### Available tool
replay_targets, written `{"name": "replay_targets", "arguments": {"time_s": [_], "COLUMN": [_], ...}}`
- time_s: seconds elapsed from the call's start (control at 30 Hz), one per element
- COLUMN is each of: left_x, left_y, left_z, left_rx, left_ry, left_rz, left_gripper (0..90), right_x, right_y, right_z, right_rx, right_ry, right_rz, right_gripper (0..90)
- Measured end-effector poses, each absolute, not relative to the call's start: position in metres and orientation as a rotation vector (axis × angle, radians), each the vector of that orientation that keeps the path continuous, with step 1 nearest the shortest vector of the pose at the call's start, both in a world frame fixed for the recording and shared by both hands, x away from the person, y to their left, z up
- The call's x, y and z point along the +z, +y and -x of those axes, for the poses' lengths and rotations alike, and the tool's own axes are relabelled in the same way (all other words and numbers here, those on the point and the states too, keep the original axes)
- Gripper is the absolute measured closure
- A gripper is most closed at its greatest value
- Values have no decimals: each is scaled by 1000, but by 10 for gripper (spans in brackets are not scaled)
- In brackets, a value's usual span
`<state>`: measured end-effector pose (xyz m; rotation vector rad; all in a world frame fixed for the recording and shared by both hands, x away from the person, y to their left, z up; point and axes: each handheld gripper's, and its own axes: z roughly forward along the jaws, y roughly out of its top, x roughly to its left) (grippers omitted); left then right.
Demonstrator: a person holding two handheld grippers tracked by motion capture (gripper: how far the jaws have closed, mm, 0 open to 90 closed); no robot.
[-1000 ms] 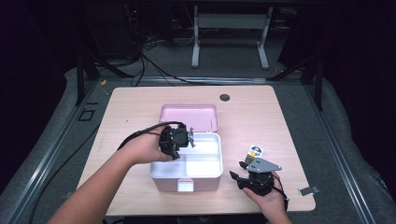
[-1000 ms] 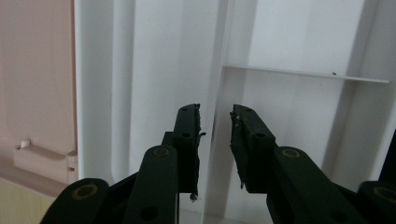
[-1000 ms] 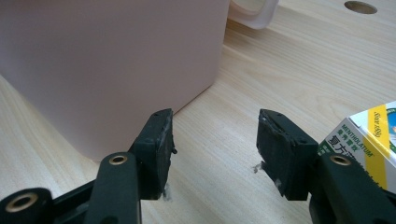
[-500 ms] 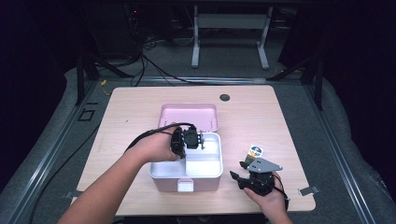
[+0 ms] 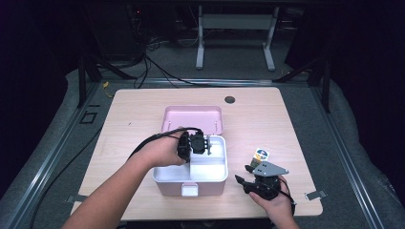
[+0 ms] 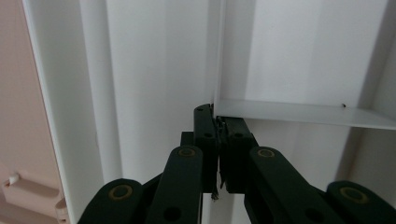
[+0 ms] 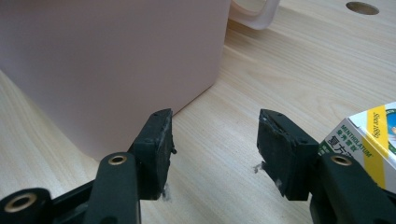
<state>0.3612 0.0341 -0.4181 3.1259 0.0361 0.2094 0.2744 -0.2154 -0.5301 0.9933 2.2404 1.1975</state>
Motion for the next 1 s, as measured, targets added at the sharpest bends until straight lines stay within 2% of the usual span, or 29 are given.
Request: {"name": "replay_targets", "arguments": {"time_s": [0.4,0.67,0.77,0.8,0.83,0.9,0.93,0.97,1.0], "left_x": [-409,-377,-358,-358,-352,-347,-347,-345,-345], "left_y": [36,49,74,74,91,112,112,131,131], "left_z": [-358,-351,-355,-355,-359,-364,-364,-368,-368], "left_rx": [242,321,338,338,350,330,330,287,287], "left_ry": [-13,59,209,209,355,527,527,648,648], "left_rz": [-3138,-3078,-3049,-3049,-3039,-3020,-3020,-2986,-2986], "left_gripper": [888,892,892,892,892,892,892,892,892], "right_x": [-531,-530,-530,-530,-530,-531,-531,-531,-531], "right_y": [-215,-215,-215,-215,-215,-215,-215,-214,-214], "right_z": [-275,-274,-274,-274,-274,-275,-275,-274,-274], "right_rx": [1197,1183,1193,1193,1195,1198,1198,1195,1195], "right_ry": [2250,2264,2248,2248,2248,2250,2250,2250,2250], "right_rz": [-999,-993,-996,-996,-996,-997,-997,-992,-992], "right_gripper": [451,450,450,450,450,450,450,450,450]}}
